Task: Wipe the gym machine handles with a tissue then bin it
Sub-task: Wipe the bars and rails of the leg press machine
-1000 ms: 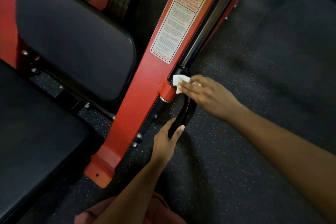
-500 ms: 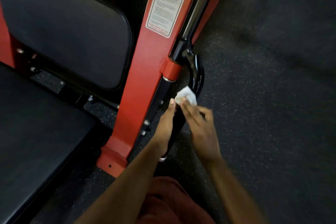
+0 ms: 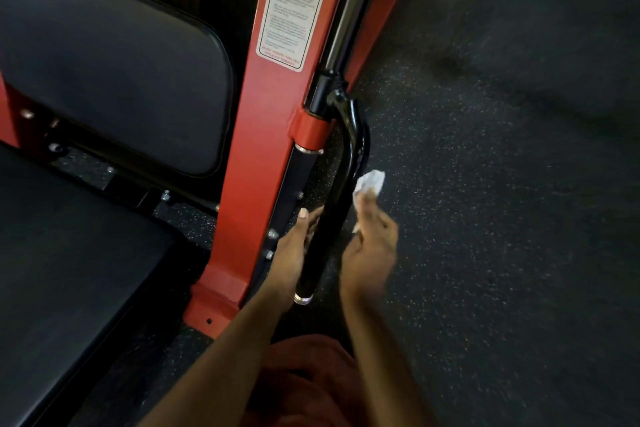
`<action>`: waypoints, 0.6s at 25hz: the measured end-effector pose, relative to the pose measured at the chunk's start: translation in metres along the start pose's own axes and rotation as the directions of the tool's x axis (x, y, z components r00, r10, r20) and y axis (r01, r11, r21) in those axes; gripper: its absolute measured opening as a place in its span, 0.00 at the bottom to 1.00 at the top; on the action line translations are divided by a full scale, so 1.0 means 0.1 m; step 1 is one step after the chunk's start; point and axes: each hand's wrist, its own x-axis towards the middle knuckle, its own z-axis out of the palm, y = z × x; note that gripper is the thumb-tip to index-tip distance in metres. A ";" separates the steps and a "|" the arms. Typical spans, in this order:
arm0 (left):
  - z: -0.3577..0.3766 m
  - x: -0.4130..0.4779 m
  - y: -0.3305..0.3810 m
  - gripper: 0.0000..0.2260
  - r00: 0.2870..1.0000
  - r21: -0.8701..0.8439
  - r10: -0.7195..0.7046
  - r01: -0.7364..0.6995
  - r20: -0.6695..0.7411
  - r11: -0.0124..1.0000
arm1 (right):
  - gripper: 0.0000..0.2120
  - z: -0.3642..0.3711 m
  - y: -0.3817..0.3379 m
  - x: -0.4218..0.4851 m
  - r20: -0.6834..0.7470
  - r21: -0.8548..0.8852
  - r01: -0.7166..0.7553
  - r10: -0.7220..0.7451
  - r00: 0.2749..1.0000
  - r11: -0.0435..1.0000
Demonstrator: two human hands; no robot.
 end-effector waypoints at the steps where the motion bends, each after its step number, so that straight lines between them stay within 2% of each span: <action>1: 0.00 -0.02 0.01 0.18 1.000 0.015 0.009 -0.009 0.019 1.000 | 0.22 0.10 -0.05 -0.05 0.072 0.055 -0.124 0.120 0.990 0.991; 3: -0.03 -0.03 0.01 0.17 0.999 0.069 0.027 -0.030 0.042 0.997 | 0.23 0.23 -0.02 -0.30 0.319 0.089 -0.406 0.360 0.877 0.910; 4: -0.05 -0.03 -0.01 0.16 0.997 0.109 0.049 -0.055 0.052 0.993 | 0.24 0.28 0.02 -0.47 0.335 0.042 -0.463 0.424 0.841 0.886; 5: -0.06 -0.03 -0.01 0.14 0.997 0.139 0.064 -0.071 0.048 0.988 | 0.25 0.32 0.07 -0.64 0.293 -0.005 -0.484 0.464 0.836 0.875; 8: -0.09 -0.02 -0.02 0.12 0.997 0.206 0.083 -0.080 -0.005 0.975 | 0.24 0.36 0.11 -0.87 0.089 -0.072 -0.428 0.434 0.897 0.901; 11: -0.10 0.02 0.00 0.13 0.989 0.349 0.148 -0.131 -0.024 0.928 | 0.20 0.33 0.00 -0.50 0.092 0.006 -0.514 0.511 0.855 0.858; 13: -0.10 0.02 0.01 0.14 0.984 0.421 0.176 -0.153 -0.017 0.894 | 0.20 0.30 0.02 -0.25 0.092 0.071 -0.505 0.498 0.862 0.860; 15: -0.11 0.02 0.01 0.16 0.986 0.425 0.164 -0.140 -0.020 0.894 | 0.19 0.30 0.10 -0.29 0.202 0.050 -0.489 0.471 0.859 0.871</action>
